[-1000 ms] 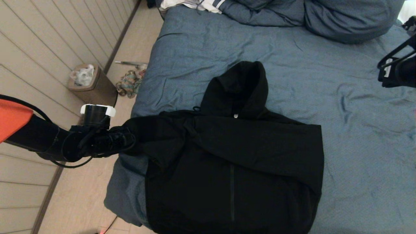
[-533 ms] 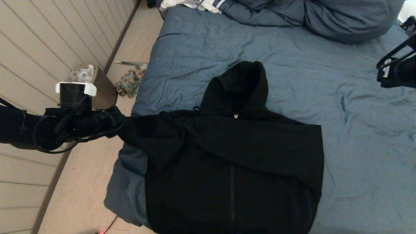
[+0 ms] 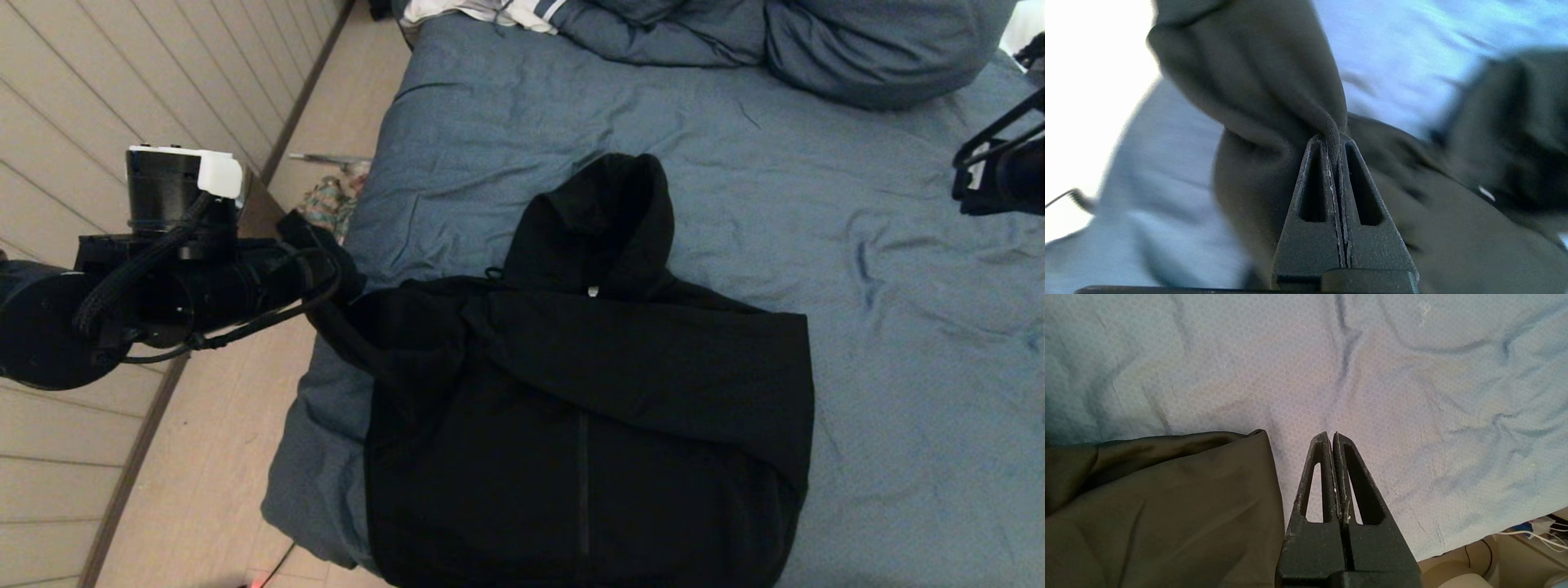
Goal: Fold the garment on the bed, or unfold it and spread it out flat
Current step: Fold the black sweatshirt
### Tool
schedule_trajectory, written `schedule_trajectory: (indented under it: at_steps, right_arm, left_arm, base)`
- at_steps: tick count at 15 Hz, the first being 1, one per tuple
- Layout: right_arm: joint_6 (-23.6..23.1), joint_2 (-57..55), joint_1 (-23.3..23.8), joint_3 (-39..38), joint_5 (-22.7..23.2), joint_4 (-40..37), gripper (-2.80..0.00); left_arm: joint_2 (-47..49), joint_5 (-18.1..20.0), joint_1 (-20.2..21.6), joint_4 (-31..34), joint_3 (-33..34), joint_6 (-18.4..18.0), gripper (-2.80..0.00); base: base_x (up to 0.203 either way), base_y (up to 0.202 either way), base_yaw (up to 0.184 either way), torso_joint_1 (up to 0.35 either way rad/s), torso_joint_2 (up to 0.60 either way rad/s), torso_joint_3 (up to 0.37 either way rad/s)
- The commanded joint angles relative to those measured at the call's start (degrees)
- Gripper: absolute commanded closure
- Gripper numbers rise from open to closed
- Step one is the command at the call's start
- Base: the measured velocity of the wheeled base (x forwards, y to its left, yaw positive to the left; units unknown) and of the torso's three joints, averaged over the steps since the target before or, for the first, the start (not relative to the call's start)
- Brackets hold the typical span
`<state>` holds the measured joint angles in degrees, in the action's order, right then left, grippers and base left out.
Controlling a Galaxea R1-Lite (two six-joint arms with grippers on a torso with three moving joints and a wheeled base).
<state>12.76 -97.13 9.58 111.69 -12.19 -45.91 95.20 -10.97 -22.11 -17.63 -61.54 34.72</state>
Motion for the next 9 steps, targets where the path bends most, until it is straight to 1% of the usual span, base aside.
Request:
schedule_trajectory:
  at_steps: [1, 3, 5, 7, 9]
  right_arm:
    - [0.12, 0.65, 0.0, 0.02, 0.02, -0.28, 0.0]
    - [0.16, 1.3, -0.41, -0.33, 0.38, -0.32, 0.0]
    - [0.35, 2.4, -1.67, -0.37, 1.18, -0.32, 0.0]
    - [1.15, 4.19, -3.51, -0.59, 2.03, -0.38, 0.0]
    - [1.93, 6.19, -5.46, -1.1, 3.99, -0.4, 0.0]
  left_arm:
    - [-2.12, -3.01, -6.68, -0.18, -0.26, -0.07, 0.0]
    - [-2.4, -7.6, -13.85, -0.57, -1.26, -1.59, 0.0]
    - [-1.67, -10.83, -21.26, -0.73, -2.74, -3.03, 0.0]
    - [2.57, -13.95, -28.53, -0.82, -4.6, -3.97, 0.0]
    - [7.73, -16.72, -33.45, -0.95, -6.28, -4.62, 0.0]
  base:
    - [0.0, 0.0, 0.0, 0.0, 0.0, 0.0]
    - [0.0, 0.0, 0.0, 0.0, 0.0, 0.0]
    - [0.0, 0.0, 0.0, 0.0, 0.0, 0.0]
    - [0.0, 0.0, 0.0, 0.0, 0.0, 0.0]
    - [0.0, 0.0, 0.0, 0.0, 0.0, 0.0]
